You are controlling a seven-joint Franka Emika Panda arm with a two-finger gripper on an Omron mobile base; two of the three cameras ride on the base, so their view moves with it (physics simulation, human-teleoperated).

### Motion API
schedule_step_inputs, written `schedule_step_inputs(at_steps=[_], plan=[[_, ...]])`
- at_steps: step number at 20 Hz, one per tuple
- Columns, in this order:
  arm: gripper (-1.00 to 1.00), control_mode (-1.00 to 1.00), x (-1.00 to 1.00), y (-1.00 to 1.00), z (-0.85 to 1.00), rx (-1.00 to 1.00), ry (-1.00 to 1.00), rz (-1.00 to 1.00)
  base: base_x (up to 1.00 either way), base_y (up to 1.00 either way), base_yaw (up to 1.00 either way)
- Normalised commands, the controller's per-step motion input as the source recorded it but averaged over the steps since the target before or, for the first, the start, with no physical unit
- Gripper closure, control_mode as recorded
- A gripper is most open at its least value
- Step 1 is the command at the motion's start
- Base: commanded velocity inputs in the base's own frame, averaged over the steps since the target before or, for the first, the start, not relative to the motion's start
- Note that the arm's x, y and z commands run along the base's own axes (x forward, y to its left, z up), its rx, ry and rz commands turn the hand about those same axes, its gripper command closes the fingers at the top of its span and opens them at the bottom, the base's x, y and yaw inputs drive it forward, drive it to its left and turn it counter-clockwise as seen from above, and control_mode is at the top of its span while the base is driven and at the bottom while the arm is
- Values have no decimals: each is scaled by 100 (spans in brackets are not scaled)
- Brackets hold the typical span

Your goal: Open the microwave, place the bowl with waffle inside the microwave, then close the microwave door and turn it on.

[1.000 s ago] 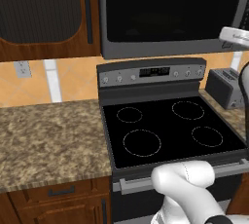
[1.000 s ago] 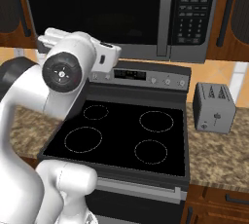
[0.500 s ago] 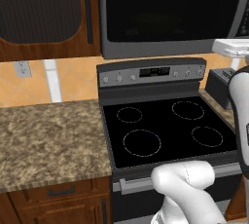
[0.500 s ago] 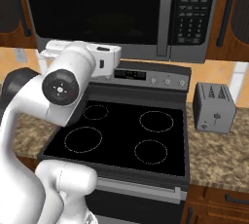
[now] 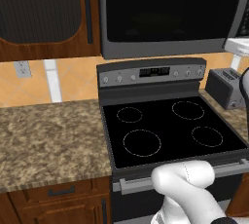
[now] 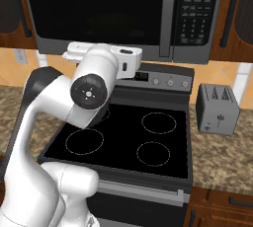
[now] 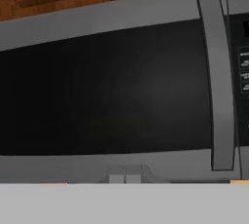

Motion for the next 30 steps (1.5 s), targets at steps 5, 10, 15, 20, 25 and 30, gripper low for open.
schedule_step_inputs(at_steps=[5, 10, 15, 20, 25, 30], plan=[[100, -100, 11, -49, -6, 0, 1, 0, 0, 0, 0], [100, -100, 37, -31, -7, 0, 2, 0, 0, 0, 0], [100, -100, 30, -39, 0, 0, 0, 0, 0, 0, 0], [100, -100, 12, -50, 0, 0, 0, 0, 0, 0, 0], [100, -100, 6, -58, 0, 0, 0, 0, 0, 0, 0], [100, -100, 16, -36, 0, 0, 0, -4, 0, 0, 0]])
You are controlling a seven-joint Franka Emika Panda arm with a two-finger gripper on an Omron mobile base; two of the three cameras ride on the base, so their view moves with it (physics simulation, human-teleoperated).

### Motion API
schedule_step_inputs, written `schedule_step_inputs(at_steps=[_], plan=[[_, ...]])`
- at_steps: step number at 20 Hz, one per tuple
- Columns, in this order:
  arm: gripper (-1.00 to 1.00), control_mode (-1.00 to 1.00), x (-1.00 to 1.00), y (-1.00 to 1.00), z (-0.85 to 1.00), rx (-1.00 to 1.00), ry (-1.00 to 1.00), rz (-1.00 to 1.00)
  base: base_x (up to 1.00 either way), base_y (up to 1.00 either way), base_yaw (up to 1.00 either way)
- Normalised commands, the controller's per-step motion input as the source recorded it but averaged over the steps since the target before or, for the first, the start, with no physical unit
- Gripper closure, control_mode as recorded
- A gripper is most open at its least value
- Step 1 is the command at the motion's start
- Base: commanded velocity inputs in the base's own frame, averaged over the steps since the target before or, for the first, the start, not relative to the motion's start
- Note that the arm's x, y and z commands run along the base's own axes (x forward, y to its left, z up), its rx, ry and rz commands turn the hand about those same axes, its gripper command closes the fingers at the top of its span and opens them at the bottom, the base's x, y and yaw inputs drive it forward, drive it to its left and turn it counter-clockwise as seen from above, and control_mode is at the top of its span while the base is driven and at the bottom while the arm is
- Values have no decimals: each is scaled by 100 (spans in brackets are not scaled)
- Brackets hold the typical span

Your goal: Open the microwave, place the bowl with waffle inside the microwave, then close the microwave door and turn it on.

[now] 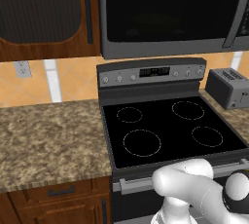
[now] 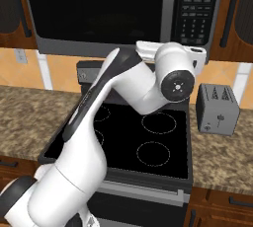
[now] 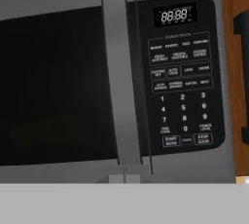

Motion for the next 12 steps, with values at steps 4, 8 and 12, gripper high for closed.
schedule_step_inputs(at_steps=[4, 8, 12], plan=[[100, -100, 22, -16, 0, 0, 0, -9, 0, 0, 0], [100, -100, 30, 0, 0, 0, 0, -10, 0, 0, 0], [100, -100, 36, -6, 0, 0, 0, -1, 0, 0, 0]])
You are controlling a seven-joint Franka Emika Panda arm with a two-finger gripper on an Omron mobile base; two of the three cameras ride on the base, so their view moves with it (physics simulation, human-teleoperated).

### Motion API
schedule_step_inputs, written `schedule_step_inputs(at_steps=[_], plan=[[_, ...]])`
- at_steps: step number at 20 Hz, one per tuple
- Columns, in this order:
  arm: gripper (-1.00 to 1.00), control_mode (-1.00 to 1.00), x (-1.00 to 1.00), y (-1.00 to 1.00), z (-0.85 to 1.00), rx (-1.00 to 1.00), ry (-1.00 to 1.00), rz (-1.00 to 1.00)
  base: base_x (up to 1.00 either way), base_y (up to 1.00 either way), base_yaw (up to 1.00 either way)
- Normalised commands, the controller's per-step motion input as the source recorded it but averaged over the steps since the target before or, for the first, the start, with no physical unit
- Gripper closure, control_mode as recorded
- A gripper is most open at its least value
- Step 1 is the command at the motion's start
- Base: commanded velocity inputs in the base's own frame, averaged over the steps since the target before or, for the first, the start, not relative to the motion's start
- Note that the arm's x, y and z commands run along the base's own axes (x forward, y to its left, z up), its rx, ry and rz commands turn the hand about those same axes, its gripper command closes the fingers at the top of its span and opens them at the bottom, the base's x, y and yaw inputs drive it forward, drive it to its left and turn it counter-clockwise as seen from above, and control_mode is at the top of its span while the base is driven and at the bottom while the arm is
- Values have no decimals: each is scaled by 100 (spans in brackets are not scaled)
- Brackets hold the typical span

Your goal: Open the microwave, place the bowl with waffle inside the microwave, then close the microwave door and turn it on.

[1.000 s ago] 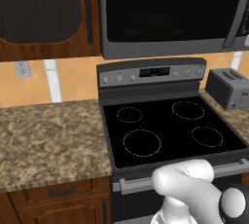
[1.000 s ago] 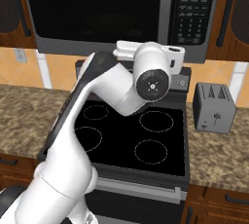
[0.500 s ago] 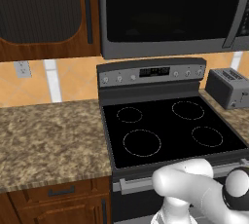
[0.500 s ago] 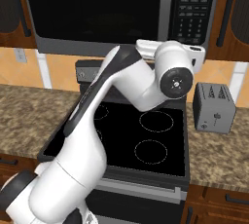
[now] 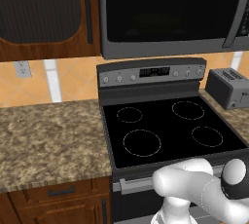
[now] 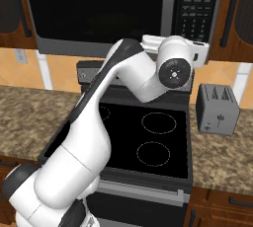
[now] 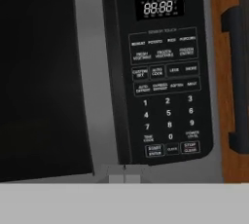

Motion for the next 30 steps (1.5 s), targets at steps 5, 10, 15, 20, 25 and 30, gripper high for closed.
schedule_step_inputs(at_steps=[5, 10, 15, 20, 25, 30], plan=[[100, -100, 13, -23, -7, 0, 0, 1, 0, 0, 0], [100, -100, 6, -10, -11, 0, 0, 0, 0, 0, 0], [100, -100, 21, -3, -17, 0, 0, 0, 0, 0, 0], [100, -100, 27, -10, -10, 0, 0, 1, 0, 0, 0], [100, -100, 28, -8, -4, 0, 0, 1, 0, 0, 0], [100, -100, 27, -5, -5, 0, 0, 2, 0, 0, 0]])
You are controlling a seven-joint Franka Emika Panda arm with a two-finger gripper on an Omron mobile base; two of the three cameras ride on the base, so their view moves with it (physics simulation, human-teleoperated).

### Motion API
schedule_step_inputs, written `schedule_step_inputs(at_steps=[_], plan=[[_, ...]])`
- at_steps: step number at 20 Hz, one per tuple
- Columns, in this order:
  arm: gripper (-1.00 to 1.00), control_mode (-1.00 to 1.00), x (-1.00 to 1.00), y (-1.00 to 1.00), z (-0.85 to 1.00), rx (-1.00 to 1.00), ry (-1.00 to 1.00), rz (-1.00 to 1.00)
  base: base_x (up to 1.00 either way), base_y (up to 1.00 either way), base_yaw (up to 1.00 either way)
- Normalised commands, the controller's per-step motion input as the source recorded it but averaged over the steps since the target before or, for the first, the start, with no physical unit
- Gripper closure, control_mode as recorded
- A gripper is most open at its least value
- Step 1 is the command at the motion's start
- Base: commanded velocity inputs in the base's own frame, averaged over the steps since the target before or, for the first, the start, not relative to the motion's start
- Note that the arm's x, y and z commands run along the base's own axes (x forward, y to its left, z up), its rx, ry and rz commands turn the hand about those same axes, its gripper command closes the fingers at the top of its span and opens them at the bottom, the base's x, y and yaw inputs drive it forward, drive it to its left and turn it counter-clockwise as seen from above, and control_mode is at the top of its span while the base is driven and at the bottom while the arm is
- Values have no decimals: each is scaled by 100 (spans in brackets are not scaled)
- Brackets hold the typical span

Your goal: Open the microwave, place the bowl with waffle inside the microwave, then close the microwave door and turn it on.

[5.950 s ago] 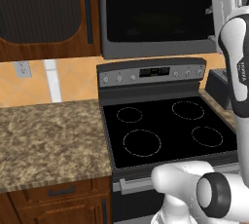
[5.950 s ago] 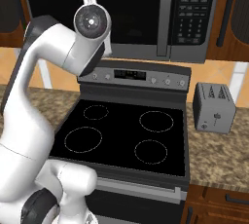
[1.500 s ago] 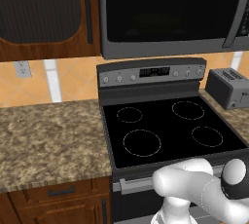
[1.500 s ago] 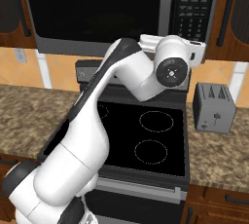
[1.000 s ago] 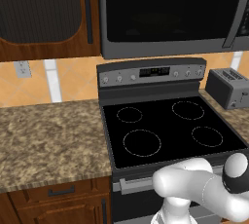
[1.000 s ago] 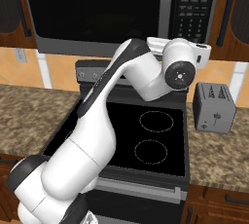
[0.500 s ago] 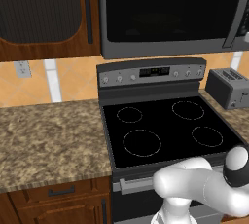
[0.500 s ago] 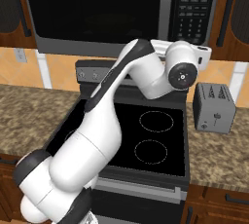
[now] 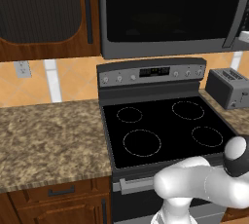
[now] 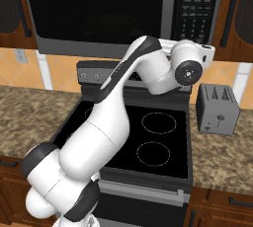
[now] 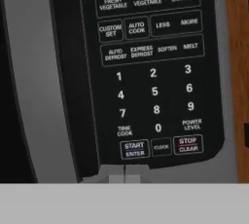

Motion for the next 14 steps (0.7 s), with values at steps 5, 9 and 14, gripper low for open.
schedule_step_inputs(at_steps=[5, 9, 14], plan=[[100, -100, 12, -9, -1, 0, 0, 11, 0, 0, 0], [100, -100, 20, -12, 0, 0, 0, 12, 0, 0, 0], [100, -100, 23, -9, -5, 0, 0, 11, 0, 0, 0]])
